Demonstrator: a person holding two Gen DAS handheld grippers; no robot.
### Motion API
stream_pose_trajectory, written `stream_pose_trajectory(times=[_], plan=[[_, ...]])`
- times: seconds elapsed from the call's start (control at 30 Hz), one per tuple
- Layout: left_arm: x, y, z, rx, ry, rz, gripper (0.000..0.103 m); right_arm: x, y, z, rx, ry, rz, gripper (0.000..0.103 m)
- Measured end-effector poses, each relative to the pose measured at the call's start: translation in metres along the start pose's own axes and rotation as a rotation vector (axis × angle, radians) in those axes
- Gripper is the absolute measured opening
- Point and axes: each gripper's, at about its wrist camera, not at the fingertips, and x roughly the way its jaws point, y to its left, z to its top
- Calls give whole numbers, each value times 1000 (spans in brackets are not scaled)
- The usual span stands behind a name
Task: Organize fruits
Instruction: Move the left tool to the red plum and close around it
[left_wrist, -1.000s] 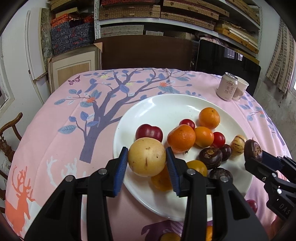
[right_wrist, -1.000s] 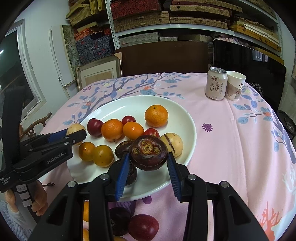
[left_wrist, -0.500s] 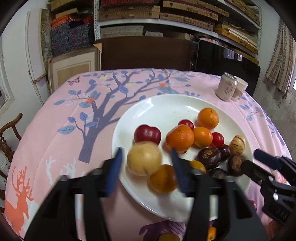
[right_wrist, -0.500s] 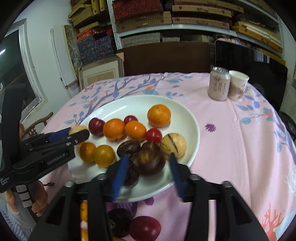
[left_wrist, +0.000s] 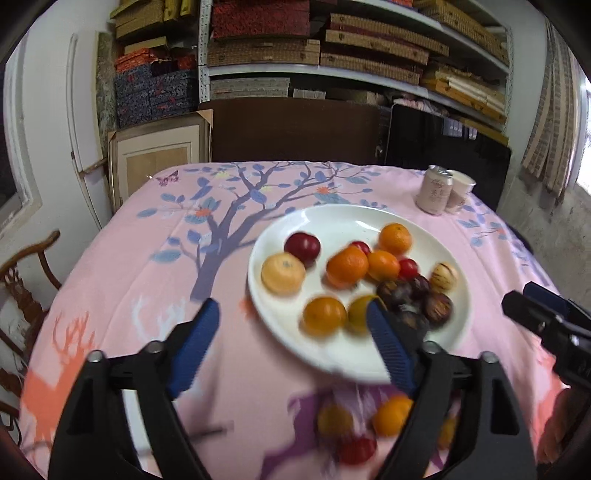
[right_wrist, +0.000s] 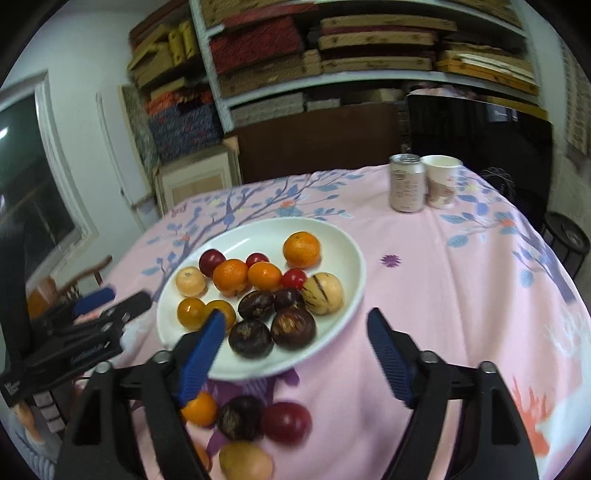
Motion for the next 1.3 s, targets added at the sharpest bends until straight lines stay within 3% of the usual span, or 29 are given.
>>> stream_pose_trajectory(times=[0.17, 0.37, 0.7, 0.87, 1.03, 1.17, 1.3], plan=[[-27, -5, -41, 30, 37, -15, 82, -33, -22, -33, 86, -14, -10, 89], [-31, -19, -74, 87, 94, 2, 82, -40, -40, -48, 164, 4, 11, 89], [-5, -24, -77, 112, 168, 12, 82, -42, -35, -47, 142, 5, 32, 89], [0, -20, -79, 127, 184, 64, 84, -42, -35, -46, 141, 7, 42, 90], [-18, 14, -74, 12, 131, 138, 84, -41, -37, -46, 150, 8, 39, 90], [-22, 33, -73, -85, 138, 64, 82, -41, -37, -46, 153, 10, 47, 90], [-27, 11, -76, 16, 106, 53, 80, -42, -36, -46, 145, 6, 49, 90]])
